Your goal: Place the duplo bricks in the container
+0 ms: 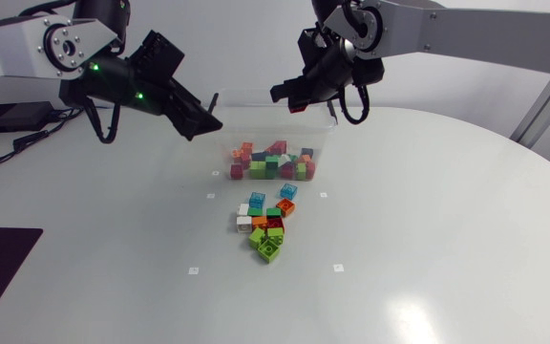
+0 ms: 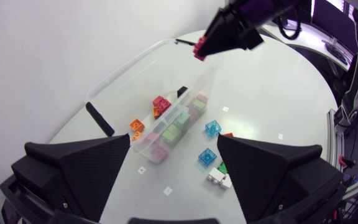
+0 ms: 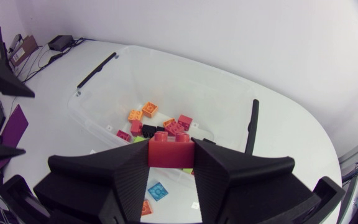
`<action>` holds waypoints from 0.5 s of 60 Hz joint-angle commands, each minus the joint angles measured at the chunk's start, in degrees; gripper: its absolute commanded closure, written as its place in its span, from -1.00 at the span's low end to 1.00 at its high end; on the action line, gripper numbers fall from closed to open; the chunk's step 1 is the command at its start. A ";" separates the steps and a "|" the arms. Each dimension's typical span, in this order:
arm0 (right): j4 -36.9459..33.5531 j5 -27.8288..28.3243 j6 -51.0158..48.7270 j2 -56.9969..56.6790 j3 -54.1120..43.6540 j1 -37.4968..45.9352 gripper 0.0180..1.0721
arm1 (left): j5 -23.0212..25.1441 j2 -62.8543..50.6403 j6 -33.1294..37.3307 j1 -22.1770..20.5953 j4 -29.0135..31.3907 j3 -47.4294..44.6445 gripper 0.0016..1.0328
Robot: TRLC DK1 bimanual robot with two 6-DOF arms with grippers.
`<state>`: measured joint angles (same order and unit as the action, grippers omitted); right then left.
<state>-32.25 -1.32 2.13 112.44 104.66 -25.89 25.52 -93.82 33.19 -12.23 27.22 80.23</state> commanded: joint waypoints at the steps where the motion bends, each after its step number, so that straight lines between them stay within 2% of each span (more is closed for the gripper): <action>1: 0.79 0.27 0.07 3.31 3.36 0.75 0.43 | 2.26 2.15 4.69 0.19 -0.24 -4.38 -0.90; 16: 0.61 0.79 -0.29 8.23 8.28 2.25 0.39 | 3.22 2.41 16.56 -3.50 -0.24 -14.48 -0.90; 22: -0.53 0.88 -0.81 10.16 11.00 2.77 0.06 | 3.22 1.18 19.54 -5.09 -0.24 -15.89 -0.90; 27: -1.76 0.97 -0.90 11.48 13.02 3.13 -0.12 | 3.22 -0.13 21.57 -6.23 -0.33 -16.59 -0.90; 29: -1.94 1.06 -0.90 11.66 13.46 3.30 -0.29 | 3.22 -0.93 22.62 -6.67 -0.33 -16.77 -0.90; 30: -1.94 1.06 -0.90 11.66 13.46 3.30 -0.29 | 3.22 -0.93 22.62 -6.67 -0.33 -16.77 -0.90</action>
<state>-33.08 -0.45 1.67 122.54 116.20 -23.11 28.14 -92.75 52.25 -18.04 27.05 65.06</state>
